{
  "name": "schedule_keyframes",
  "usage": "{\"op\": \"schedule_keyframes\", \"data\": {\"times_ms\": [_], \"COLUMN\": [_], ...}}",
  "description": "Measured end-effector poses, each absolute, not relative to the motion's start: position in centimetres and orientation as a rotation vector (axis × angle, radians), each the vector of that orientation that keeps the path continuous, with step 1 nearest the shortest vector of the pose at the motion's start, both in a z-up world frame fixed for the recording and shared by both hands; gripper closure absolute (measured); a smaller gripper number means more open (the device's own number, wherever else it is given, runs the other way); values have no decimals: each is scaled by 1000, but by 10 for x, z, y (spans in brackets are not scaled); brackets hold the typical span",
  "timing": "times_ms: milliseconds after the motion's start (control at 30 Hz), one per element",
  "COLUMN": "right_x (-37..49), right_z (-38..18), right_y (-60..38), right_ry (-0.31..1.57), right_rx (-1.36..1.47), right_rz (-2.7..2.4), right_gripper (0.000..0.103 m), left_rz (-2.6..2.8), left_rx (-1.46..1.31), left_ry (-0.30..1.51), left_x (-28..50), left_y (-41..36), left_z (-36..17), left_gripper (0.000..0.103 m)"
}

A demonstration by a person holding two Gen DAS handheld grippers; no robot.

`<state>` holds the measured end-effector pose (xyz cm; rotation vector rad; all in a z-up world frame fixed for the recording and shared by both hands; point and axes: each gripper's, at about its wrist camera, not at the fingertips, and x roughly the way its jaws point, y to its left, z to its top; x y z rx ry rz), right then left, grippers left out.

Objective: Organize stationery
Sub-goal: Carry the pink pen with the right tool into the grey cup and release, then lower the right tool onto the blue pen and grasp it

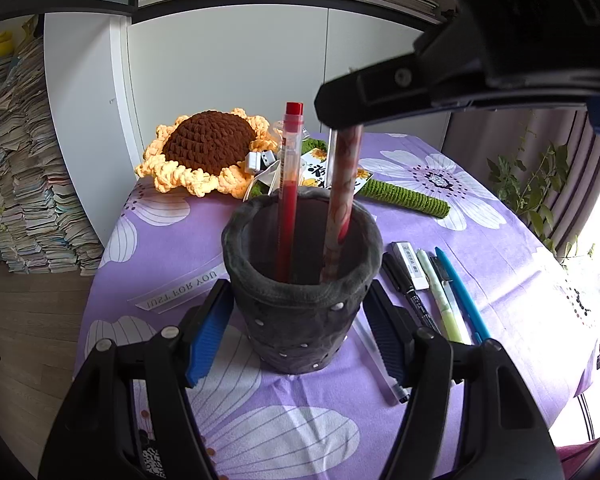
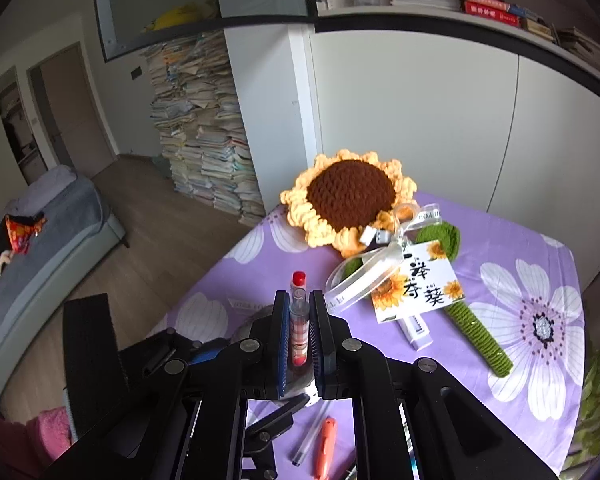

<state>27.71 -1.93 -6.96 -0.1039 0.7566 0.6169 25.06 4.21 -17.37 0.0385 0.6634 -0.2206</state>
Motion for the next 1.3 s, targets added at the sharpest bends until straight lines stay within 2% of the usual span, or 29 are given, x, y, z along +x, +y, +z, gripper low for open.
{"op": "schedule_keyframes", "data": {"times_ms": [333,533,833,1067,1133,1233,1300], "right_x": [278,268,256,231,227,223,222], "right_z": [-79,-76,-148,-181,-188,-197,-199], "right_y": [-24,-66,-134,-126,-121,-116,-114], "right_ry": [806,806,1021,1122,1144,1167,1164], "right_rx": [-76,-9,-5,-61,-74,-87,-103], "right_rz": [623,569,315,339,355,351,350], "right_gripper": [92,92,92,91,87,72,71], "left_rz": [-219,-219,-213,-207,-204,-203,-203], "left_rx": [37,38,37,34,37,39,39], "left_ry": [664,663,665,672,679,681,681], "left_x": [249,249,247,246,247,247,247], "left_y": [42,42,43,42,42,42,43], "left_z": [-174,-174,-174,-174,-175,-175,-175], "left_gripper": [37,37,37,38,38,39,39]}}
